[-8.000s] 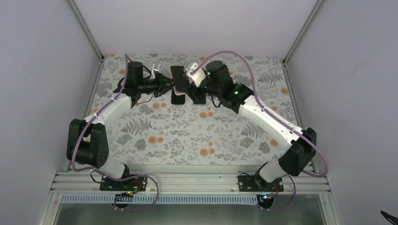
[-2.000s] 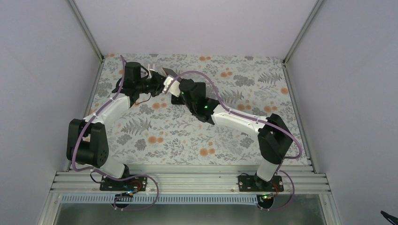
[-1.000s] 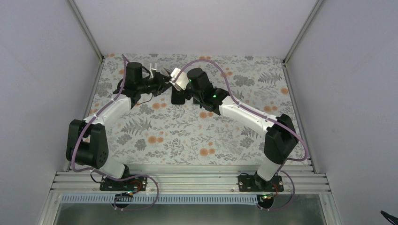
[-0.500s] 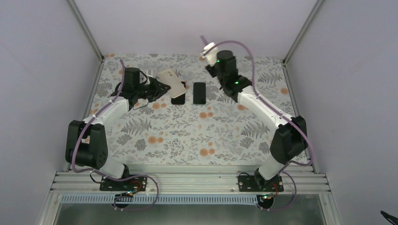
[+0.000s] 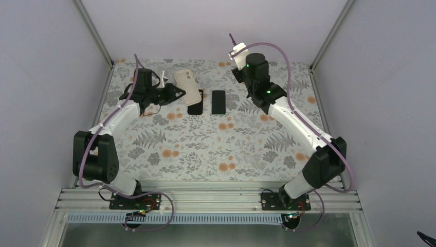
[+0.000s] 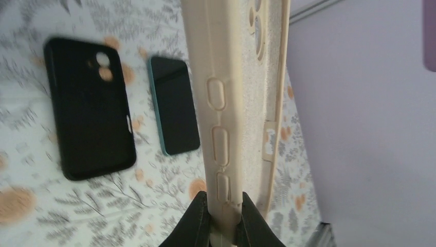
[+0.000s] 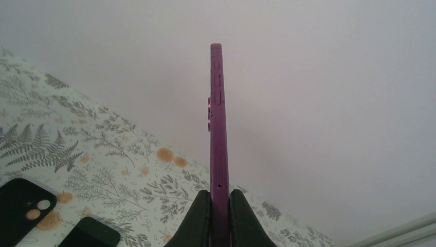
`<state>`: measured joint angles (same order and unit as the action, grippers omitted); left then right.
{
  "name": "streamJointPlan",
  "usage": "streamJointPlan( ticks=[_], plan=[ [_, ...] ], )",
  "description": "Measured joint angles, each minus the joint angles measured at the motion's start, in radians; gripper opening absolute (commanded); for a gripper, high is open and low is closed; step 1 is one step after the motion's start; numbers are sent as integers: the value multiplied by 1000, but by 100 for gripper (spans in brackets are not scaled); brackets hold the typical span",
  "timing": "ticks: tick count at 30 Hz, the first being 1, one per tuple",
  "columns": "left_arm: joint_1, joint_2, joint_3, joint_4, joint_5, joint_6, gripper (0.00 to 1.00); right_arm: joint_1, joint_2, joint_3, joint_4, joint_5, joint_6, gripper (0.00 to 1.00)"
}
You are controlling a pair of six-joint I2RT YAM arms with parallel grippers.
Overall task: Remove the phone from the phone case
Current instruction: Place the phone case at the center of the board.
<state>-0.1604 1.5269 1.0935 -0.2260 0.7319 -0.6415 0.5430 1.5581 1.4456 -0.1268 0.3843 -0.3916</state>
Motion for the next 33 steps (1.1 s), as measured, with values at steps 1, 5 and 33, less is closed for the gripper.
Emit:
streamJointPlan(
  ticks=[1,5,33],
  plan=[
    [6,13,31,-25,0,62,2,0,-16,0,-6,-3,2,4],
    [29,74,152,-147,-8,307,2,-1,-81,-5,-17,-8,11,4],
    [176,527,371,-446,-85,706,3,-9,-137,-46,-77,-40,53,4]
  ],
)
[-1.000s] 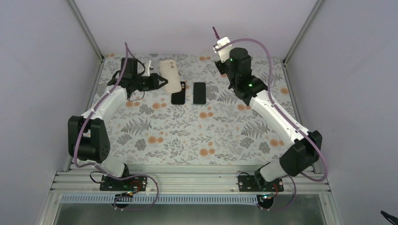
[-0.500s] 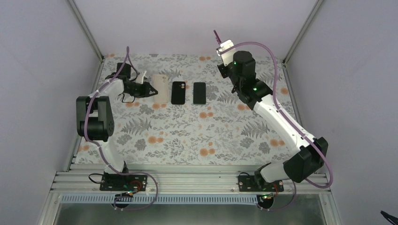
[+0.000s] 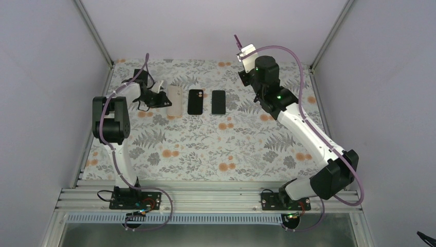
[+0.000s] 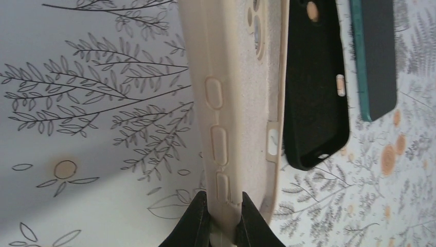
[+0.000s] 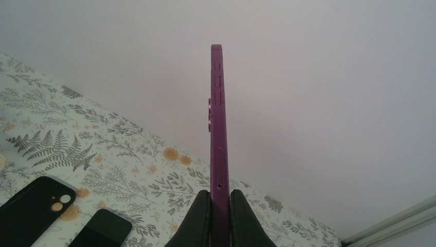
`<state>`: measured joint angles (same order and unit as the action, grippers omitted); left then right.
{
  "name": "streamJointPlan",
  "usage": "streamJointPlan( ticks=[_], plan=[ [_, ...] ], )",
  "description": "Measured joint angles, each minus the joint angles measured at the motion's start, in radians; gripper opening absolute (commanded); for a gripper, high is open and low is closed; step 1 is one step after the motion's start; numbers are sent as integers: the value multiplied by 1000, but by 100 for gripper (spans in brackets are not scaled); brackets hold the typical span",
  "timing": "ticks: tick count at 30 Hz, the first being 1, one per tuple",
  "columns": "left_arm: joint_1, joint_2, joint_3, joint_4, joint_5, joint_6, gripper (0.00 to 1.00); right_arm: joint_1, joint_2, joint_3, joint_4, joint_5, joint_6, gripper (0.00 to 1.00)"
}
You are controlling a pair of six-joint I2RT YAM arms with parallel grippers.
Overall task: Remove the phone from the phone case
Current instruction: Place the phone case at the center of the board.
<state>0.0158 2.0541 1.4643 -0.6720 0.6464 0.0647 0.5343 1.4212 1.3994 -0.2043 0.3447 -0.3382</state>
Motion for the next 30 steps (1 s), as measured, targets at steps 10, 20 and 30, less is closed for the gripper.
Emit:
streamJointPlan(
  ticks=[10,20,30],
  plan=[
    [-3,54,37,-2,-87,-10,2,-6,7,0,-3,-3,6,4],
    [-22,72,50,1,-170,-45,19,-8,14,0,-7,-16,12,4],
    [-24,79,61,73,-340,-69,37,-8,17,0,-10,-23,18,4]
  ],
)
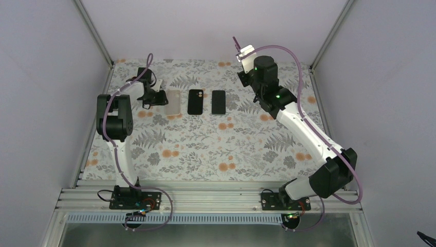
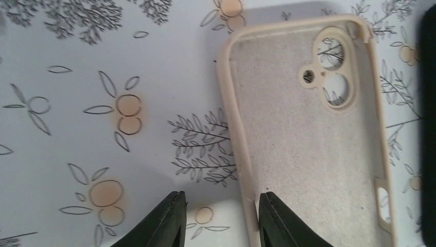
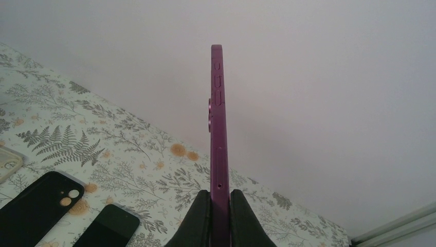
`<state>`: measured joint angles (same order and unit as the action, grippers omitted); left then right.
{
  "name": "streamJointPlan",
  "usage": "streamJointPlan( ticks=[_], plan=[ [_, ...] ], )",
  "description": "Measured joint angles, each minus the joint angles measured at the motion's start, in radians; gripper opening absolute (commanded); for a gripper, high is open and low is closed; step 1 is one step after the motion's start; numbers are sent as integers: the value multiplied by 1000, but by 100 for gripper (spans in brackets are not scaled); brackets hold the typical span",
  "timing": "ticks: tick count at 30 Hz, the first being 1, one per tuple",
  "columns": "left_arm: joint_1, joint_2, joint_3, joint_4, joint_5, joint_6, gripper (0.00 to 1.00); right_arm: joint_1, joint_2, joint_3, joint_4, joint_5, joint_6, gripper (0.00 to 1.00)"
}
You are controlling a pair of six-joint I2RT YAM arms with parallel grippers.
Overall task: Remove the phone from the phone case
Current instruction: Place the phone case at the center of the board, then place the phone at the center of the board.
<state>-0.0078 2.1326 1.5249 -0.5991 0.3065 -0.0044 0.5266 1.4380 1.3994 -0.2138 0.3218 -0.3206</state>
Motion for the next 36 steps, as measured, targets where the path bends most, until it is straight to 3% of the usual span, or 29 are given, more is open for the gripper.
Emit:
streamJointPlan(
  ticks=[5,9,16,26,36],
  plan=[
    [2,-7,0,13,-46,-2,45,0,0,0,-2,-9,0,4],
    [17,-57,-16,18,-70,-14,68,0,0,4,-6,-21,-1,4],
    [26,-325,-6,61,-43,-36,99,0,0,37,-6,-41,-20,4],
    [25,-480,169,101,205,-123,100,14,0,85,34,-42,-135,4],
    [23,-537,203,296,604,-357,100,142,0,23,241,77,-398,4]
  ],
)
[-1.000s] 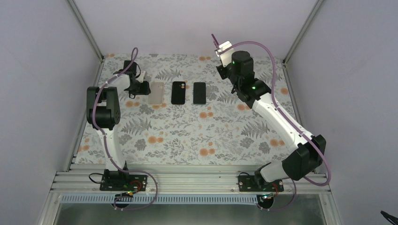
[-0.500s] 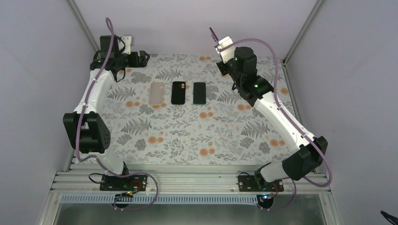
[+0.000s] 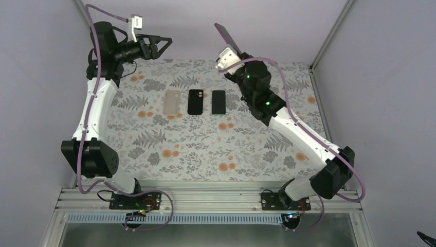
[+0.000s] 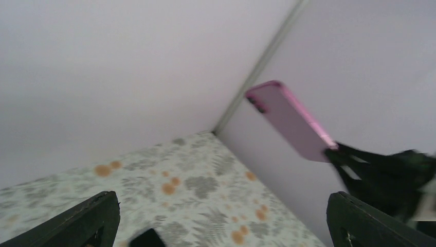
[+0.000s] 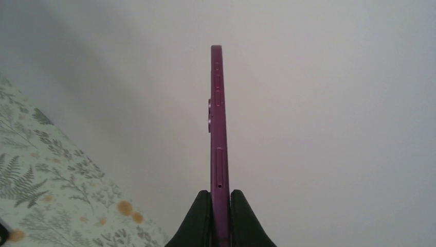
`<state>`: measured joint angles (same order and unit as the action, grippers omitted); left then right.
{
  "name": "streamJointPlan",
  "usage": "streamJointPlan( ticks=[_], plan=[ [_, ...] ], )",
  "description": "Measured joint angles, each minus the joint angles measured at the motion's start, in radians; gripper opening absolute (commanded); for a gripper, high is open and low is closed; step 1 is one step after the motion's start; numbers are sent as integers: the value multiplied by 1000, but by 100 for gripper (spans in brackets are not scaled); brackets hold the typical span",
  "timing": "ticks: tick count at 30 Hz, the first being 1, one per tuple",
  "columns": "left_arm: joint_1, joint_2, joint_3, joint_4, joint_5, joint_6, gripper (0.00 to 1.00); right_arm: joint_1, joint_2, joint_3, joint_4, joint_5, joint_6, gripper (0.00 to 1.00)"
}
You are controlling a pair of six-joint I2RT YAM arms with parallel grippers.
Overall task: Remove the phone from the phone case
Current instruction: Place the phone at the center of the board.
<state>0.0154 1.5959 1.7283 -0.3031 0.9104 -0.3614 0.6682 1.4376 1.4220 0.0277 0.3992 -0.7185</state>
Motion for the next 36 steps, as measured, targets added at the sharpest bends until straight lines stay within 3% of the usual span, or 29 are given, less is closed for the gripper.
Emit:
streamJointPlan(
  ticks=[7,11,26,36],
  plan=[
    [-1,-39,-146,289,223,-276,100,89,0,-179,248,121,-278,4],
    [-7,-39,-205,364,271,-366,96,137,0,-263,385,166,-417,4],
    [-86,-67,-381,410,290,-455,80,323,-1,-504,719,232,-754,4],
    [-105,-65,-458,419,279,-487,59,372,0,-592,822,245,-867,4]
  ],
)
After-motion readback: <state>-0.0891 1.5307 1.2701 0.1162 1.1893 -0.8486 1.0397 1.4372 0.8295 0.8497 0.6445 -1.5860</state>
